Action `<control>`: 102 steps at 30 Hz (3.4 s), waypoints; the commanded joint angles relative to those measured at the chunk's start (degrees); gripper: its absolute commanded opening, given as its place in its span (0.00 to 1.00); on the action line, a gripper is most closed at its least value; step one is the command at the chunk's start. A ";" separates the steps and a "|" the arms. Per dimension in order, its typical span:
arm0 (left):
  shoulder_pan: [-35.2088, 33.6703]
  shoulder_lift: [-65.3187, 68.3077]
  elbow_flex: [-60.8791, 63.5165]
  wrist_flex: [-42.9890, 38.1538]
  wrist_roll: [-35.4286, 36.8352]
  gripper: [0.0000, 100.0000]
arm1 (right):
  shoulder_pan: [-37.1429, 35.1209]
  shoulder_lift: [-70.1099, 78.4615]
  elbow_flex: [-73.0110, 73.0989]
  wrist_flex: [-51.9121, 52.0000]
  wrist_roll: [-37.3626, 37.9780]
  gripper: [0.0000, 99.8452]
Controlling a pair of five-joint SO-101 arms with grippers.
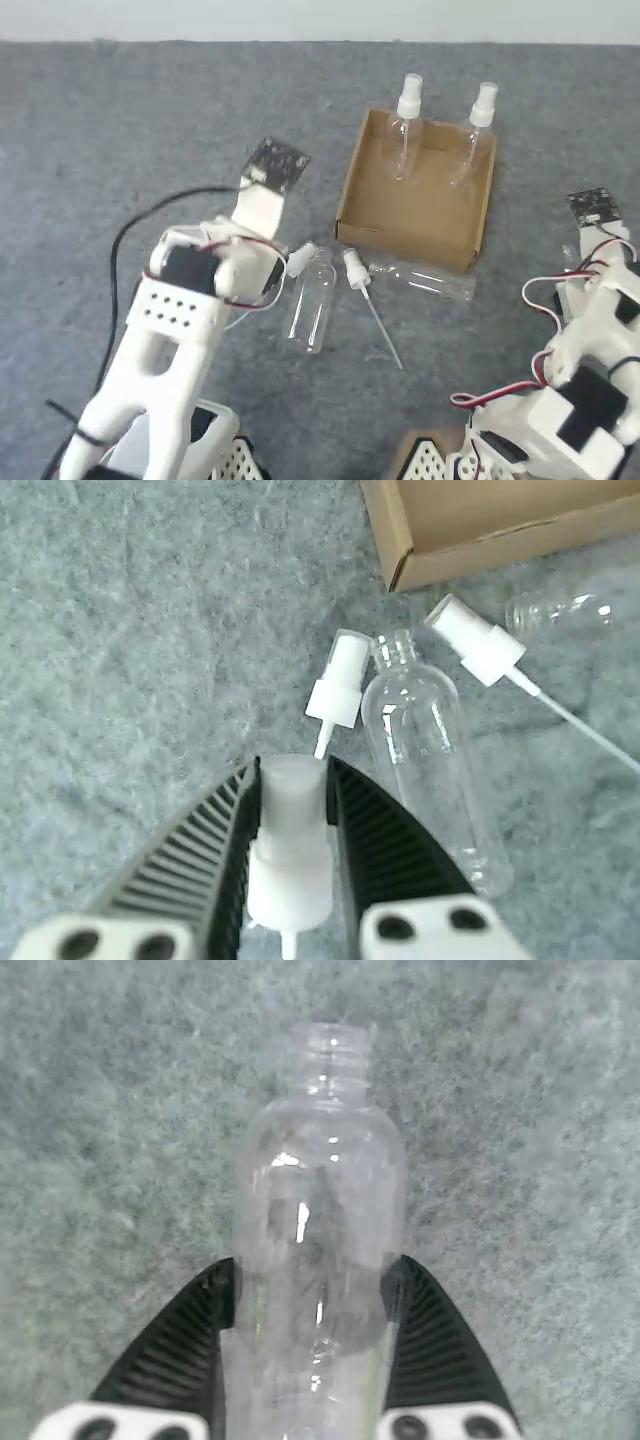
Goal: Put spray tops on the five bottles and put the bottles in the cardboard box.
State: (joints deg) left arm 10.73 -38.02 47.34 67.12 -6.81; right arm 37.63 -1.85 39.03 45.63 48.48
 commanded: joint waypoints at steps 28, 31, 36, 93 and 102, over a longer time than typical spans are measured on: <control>-1.05 -3.08 12.44 -14.24 -0.26 0.01 | -4.62 18.07 -42.55 34.86 2.46 0.24; -0.88 -3.08 13.05 -14.95 -0.26 0.01 | -3.38 21.85 -44.31 34.51 2.46 0.24; -0.88 -3.08 13.85 -16.18 -0.26 0.01 | -2.68 25.54 -46.07 34.24 2.37 0.24; -5.80 -11.08 8.40 -10.64 2.37 0.01 | -63.08 -38.20 -22.07 32.66 -30.77 0.01; -14.59 -24.79 -11.91 -2.55 5.10 0.01 | -76.70 -44.53 -3.34 14.99 -33.85 0.01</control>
State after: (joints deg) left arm -2.29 -58.95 45.14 62.55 -2.42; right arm -35.43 -43.87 33.49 66.46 15.69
